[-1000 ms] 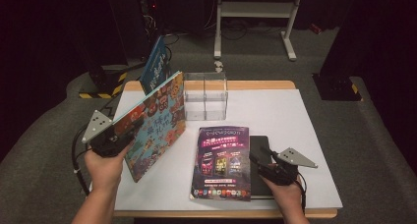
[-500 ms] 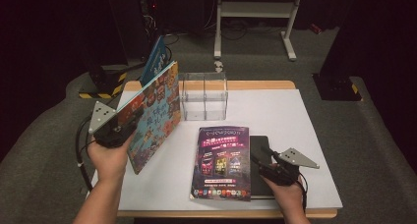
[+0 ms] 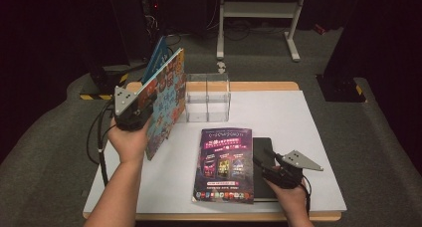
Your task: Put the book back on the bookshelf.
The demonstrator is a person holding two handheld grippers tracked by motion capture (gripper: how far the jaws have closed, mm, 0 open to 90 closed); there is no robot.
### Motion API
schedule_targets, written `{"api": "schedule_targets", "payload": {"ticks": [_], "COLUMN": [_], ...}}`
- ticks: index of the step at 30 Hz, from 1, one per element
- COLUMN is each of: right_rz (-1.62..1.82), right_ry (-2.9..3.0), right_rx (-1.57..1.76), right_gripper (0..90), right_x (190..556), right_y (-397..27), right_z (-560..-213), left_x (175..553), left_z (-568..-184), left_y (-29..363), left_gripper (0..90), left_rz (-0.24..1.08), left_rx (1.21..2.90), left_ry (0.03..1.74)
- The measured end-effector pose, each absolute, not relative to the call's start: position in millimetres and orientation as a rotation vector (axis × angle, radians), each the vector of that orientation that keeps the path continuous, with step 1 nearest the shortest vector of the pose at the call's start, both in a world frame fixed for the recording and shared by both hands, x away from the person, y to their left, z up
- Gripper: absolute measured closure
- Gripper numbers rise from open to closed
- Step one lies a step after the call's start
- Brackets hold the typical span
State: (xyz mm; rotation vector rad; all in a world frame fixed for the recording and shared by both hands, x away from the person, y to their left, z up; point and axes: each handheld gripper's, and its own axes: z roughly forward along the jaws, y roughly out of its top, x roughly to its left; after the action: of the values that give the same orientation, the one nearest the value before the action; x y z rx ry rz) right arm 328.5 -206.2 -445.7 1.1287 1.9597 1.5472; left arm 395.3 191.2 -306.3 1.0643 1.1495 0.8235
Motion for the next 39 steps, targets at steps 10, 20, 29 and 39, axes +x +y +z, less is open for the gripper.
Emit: {"api": "schedule_targets", "payload": {"ticks": [10, 20, 29, 39], "right_rz": [1.555, 1.562, 1.565, 1.569], "right_ry": [1.956, 1.958, 1.967, 1.969], "right_rx": [1.133, 1.129, 1.125, 1.126], "right_gripper": [45.5, 45.5, 45.5, 45.6], "right_x": [328.2, 327.5, 326.6, 326.5], "right_y": [-207.5, -207.7, -206.1, -206.4], "right_z": [-445.7, -445.9, -446.7, -448.0], "left_x": [415.9, 433.1, 440.6, 445.6], "left_z": [-309.3, -322.7, -330.1, -341.1], "left_y": [178.2, 167.3, 162.2, 160.6], "left_gripper": [81.4, 81.3, 81.3, 81.3], "left_rz": [0.861, 0.906, 0.932, 0.936], "left_rx": [1.014, 1.009, 0.998, 0.973], "left_ry": [1.185, 1.197, 1.194, 1.196]}}
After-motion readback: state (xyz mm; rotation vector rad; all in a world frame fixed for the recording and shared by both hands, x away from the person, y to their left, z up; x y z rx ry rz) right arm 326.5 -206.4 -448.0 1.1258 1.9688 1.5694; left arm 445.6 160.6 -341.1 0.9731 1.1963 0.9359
